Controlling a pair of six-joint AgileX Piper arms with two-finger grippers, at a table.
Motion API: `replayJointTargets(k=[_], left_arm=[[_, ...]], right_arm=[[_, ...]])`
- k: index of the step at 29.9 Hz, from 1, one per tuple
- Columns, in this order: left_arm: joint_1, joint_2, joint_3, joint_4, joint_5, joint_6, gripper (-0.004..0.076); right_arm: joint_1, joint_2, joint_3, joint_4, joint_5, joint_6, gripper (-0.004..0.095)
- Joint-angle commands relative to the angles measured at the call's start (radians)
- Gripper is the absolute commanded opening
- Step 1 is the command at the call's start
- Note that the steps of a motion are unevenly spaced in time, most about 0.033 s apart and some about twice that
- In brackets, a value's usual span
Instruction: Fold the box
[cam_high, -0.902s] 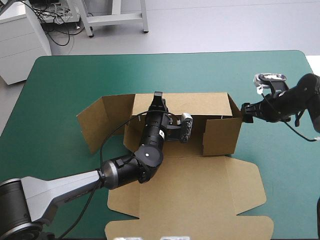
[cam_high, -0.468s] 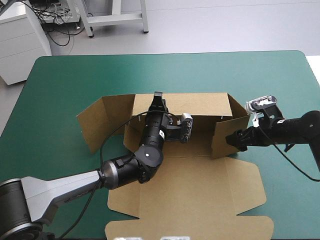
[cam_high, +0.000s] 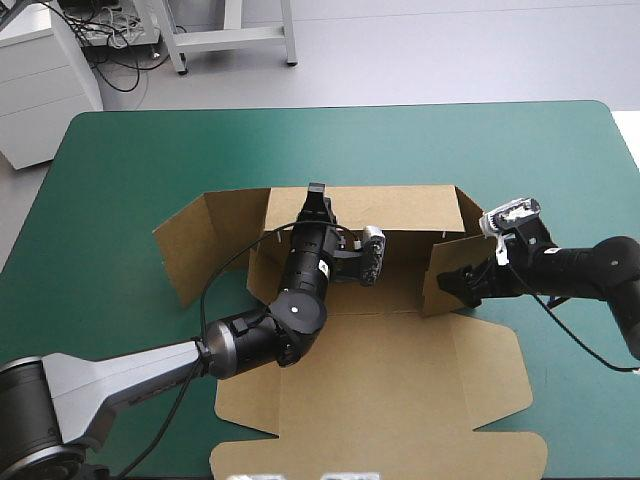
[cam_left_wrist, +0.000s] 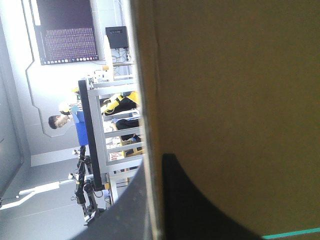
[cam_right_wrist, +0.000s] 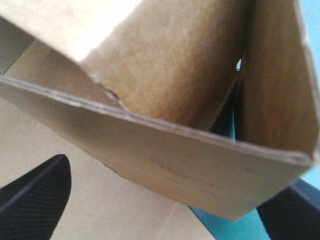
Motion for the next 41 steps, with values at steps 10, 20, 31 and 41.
replayJointTargets(k=[10, 20, 31, 41], left_arm=[[-0.005, -0.041, -0.019, 0.0, 0.022, 0.001, -0.0032], [-0.005, -0.041, -0.019, 0.0, 0.022, 0.001, -0.0032], [-0.005, -0.041, -0.019, 0.0, 0.02, 0.001, -0.0032], [-0.005, -0.041, -0.019, 0.008, 0.022, 0.001, -0.0029]], right_arm=[[0.196, -0.026, 0.019, 0.098, -0.397, 0.032, 0.0883], [0.215, -0.026, 0.019, 0.098, -0.432, 0.063, 0.0472], [0.215, -0.026, 0.019, 0.11, -0.434, 0.018, -0.0008], [0.215, -0.026, 0.019, 0.11, -0.434, 0.018, -0.0008]])
